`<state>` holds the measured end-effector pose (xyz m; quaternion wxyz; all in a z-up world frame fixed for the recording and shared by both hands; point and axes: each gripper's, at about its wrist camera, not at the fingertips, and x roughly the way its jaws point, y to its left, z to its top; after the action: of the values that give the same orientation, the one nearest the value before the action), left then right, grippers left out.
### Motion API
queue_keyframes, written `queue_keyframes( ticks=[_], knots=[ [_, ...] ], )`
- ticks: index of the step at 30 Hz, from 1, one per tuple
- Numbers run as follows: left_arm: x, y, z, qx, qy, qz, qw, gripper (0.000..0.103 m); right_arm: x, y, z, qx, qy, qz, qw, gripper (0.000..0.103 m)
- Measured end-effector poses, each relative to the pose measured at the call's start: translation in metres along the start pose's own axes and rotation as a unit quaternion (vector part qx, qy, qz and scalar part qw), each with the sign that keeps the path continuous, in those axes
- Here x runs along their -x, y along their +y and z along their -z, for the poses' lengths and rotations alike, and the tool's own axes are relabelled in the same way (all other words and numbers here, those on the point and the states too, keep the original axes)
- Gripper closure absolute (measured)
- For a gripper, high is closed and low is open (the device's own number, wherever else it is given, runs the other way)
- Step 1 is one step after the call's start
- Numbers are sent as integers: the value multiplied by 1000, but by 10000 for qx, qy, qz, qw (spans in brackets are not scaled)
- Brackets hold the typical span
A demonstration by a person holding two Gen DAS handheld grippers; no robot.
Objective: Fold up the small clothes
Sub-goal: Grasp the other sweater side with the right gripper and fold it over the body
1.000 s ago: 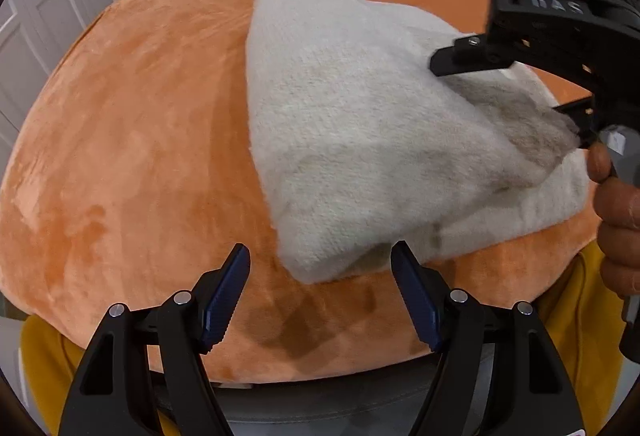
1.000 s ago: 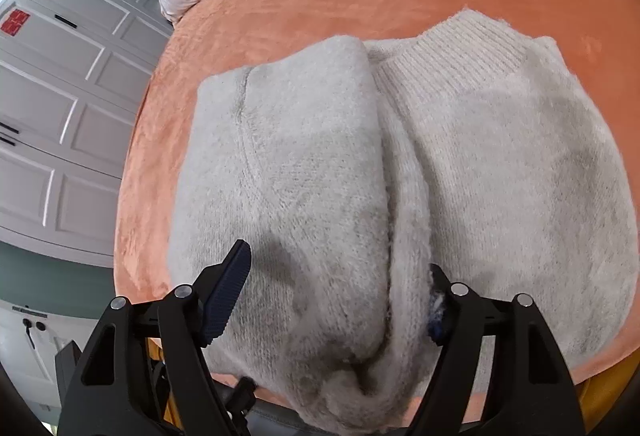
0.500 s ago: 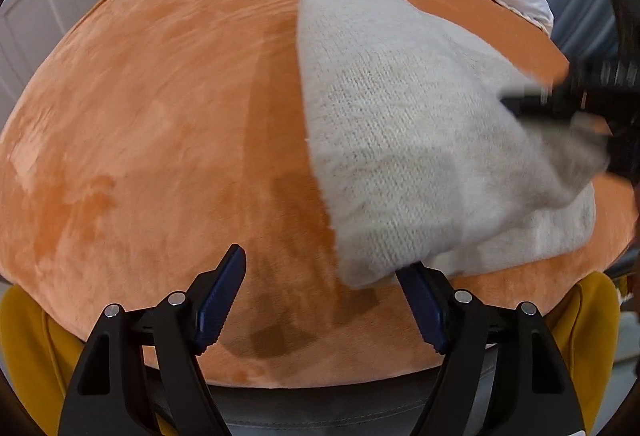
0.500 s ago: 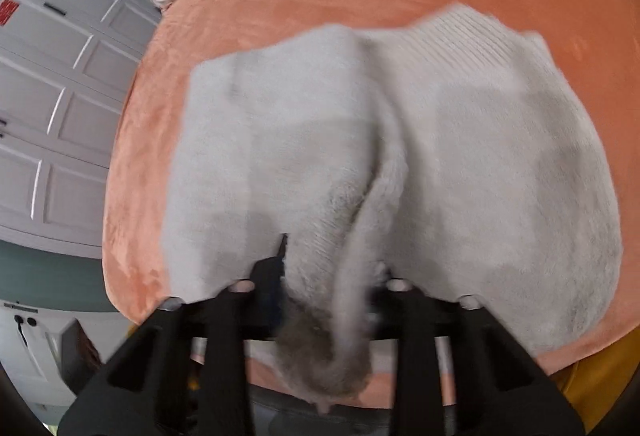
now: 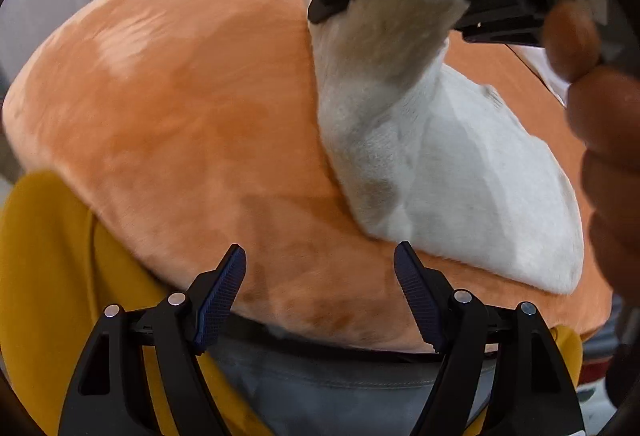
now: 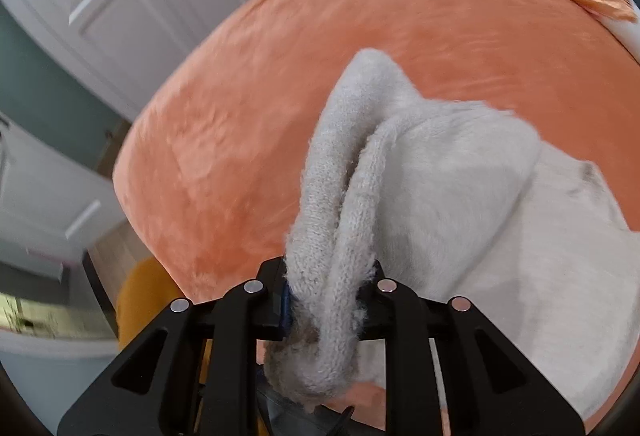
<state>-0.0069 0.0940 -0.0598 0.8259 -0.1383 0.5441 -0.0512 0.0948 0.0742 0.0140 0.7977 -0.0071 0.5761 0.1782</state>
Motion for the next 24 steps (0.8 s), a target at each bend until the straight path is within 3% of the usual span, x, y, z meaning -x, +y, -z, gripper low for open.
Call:
queue_keyframes(
  ticks=[3,6,9,12,15,17,21,24],
  knots=[
    [-1,7,-2,268,30,131,9996,30,-4,11,-3,143,25,95,9998,85],
    [3,2,-8,374,-64,352,9987,30,17,6,-10,30,-184,16,9998,86],
    [7,-20,-18,231,-210,599,9977,30,59,-22,-12,-441,-690,-455,9956,86],
    [9,-48,-27,-10,-299,805,9963,30,117,-80,6,-1112,-1471,-1128,9764,86],
    [8,-89,-30,-504,-372,875,9942,30,169,-167,63,-2044,-2141,-1281,9466,86],
    [0,-113,-27,-840,-323,824,9925,26,182,-209,102,-2522,-2344,-1071,9327,86],
    [-28,-157,-9,-1472,-17,616,9872,26,170,-288,191,-3663,-2227,-837,8996,86],
    [-41,-174,7,-1717,149,429,9841,26,145,-323,239,-4139,-2004,-592,8860,86]
  ],
)
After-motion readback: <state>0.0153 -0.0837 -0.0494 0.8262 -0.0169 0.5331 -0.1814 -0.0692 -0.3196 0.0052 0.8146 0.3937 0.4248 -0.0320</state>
